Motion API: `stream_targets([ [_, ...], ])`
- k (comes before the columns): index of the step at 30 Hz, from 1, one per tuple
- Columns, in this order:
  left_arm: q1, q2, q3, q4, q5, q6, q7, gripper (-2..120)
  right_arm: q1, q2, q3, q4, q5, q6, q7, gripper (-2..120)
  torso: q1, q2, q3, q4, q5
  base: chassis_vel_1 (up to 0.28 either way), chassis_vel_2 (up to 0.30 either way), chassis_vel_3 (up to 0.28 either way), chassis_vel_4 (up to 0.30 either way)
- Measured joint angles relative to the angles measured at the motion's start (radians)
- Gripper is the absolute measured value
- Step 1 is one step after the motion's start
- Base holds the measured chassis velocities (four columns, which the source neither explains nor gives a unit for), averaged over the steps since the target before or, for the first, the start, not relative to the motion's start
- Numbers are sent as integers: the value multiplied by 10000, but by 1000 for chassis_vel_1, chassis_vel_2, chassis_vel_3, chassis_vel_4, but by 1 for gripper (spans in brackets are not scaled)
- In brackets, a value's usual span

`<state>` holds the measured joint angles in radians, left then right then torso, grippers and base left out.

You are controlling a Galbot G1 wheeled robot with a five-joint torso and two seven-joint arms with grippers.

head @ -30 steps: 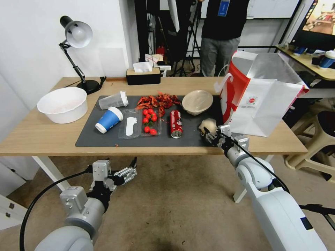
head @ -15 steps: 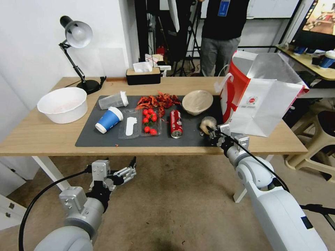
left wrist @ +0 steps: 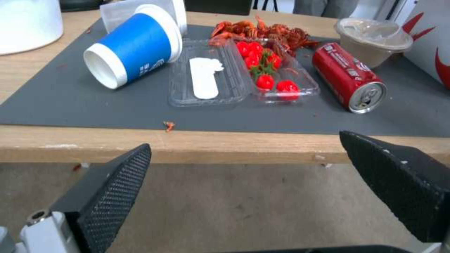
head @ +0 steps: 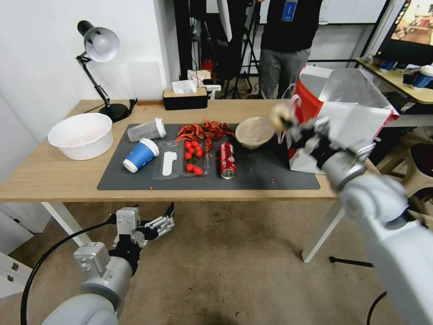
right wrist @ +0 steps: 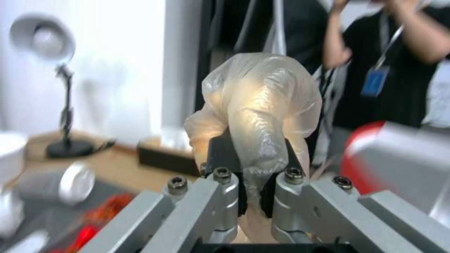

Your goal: Pick up the trash from the table and place it into the takeout bag.

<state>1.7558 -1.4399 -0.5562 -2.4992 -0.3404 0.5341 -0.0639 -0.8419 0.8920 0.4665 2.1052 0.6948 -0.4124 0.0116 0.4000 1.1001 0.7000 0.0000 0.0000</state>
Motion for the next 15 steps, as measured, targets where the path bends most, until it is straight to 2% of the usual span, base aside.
stream_targets([
  [3, 39, -52, -3, -1, 9, -9, -4, 100, 950, -493, 1, -124, 376, -563, 1057, 2, -1, 0, 0, 1, -1, 0, 0, 0, 0],
  [4, 39, -52, -3, -1, 9, -9, -4, 100, 950, -493, 1, -124, 376, -563, 1057, 2, -1, 0, 0, 1, -1, 0, 0, 0, 0],
  [8, 66, -93, 43, -7, 45, -15, -42, 100, 2124, -985, -2, -691, 1321, -1698, 2632, 2, 0, 0, 0, 0, 0, 0, 0, 0, 0],
  [10, 67, -105, 58, -8, 45, -15, -79, 100, 2347, -1052, -33, -863, 1449, -1951, 2959, 2, 0, 0, 0, 0, 0, 0, 0, 0, 0],
  [12, 74, -140, 97, -10, 49, -15, -109, 100, 2828, -1109, -128, -1190, 2002, -2848, 3969, 2, 0, -1, 1, -2, 2, 0, 0, 0, 0],
  [13, 74, -140, 97, -10, 49, -15, -109, 100, 2828, -1109, -128, -1190, 2002, -2848, 3969, 2, 0, -1, 1, -2, 2, 0, 0, 0, 0],
  [15, 74, -162, 105, -11, 52, -15, -110, 100, 3147, -1150, -269, -1482, 2403, -3191, 4639, 2, 0, 0, 0, 0, 1, 0, 0, 0, 0],
])
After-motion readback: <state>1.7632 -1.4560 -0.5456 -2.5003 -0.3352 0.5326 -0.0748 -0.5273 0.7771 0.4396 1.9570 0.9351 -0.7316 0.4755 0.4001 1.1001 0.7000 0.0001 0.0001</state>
